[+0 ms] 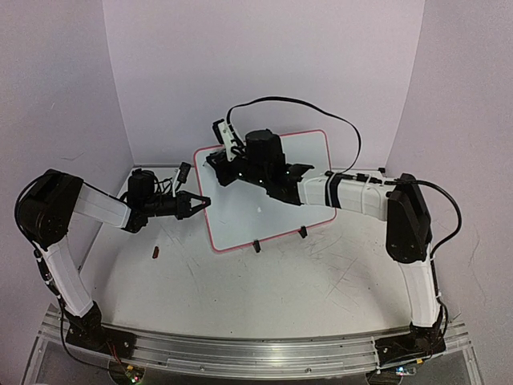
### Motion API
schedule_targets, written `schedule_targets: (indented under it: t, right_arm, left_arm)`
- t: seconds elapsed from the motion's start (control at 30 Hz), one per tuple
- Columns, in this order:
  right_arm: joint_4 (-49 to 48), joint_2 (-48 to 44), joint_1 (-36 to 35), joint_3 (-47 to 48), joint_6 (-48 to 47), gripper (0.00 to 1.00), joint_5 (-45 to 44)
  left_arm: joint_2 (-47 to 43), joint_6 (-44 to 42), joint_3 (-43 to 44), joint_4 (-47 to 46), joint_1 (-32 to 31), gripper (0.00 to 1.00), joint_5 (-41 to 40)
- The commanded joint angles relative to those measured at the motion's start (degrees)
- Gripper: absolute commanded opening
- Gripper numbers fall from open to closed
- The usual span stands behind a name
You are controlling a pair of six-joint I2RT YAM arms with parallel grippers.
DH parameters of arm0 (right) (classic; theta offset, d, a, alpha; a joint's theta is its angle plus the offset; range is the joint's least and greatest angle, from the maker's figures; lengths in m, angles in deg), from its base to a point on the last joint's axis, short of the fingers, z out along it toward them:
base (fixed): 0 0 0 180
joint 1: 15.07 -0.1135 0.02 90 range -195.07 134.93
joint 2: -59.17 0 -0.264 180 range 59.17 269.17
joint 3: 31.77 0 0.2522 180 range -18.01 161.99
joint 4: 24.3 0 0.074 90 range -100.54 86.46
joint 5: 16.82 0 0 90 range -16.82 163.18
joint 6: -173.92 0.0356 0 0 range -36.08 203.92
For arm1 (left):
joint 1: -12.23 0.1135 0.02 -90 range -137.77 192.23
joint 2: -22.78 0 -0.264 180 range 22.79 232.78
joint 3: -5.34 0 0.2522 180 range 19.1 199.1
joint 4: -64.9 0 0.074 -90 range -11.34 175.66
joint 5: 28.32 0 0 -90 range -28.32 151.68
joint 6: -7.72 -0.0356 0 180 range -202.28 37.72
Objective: Write a sentence on the whiteboard
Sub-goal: Hold the whiteboard at the center of the board, then write a sentence on the whiteboard.
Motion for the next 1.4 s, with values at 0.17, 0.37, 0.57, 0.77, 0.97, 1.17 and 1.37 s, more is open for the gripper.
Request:
schedule_targets:
  t: [0.17,0.37,0.57,0.77,0.97,1.17,1.37]
  right_arm:
    - [-0.45,-0.69,-0.50,-2.66,0.95,0.00,0.69]
    - [-0.45,-2.26,-0.48,-4.96,0.32,0.00,-0.89]
    - [-0.94,-4.44,-0.45,-6.86,-0.64,0.00,-6.02]
    - [-2.48,-6.25,-0.36,-8.53,-1.12,0.00,-9.54]
    - [-6.99,-9.06,-0.10,-11.04,-0.77,0.00,-4.89]
    - [-9.64,-10.35,1.70,-11.33,4.47,0.00,1.95]
    - [-8.21,-7.89,3.32,-7.42,5.15,0.00,1.41]
  left_arm:
    - [-1.79,-5.47,1.72,0.31,0.16,0.00,-5.34]
    - [-1.86,-5.52,1.64,0.49,0.17,0.00,-5.34]
    - [-1.92,-5.56,1.66,0.60,0.16,0.00,-5.26]
    - [-1.78,-5.59,1.68,0.78,0.15,0.00,-5.17]
    - [-1.62,-5.60,1.73,0.88,0.16,0.00,-5.09]
    - [-1.59,-5.68,1.93,1.04,0.15,0.00,-4.99]
    - [-1.40,-5.58,2.13,1.16,0.10,0.00,-4.69]
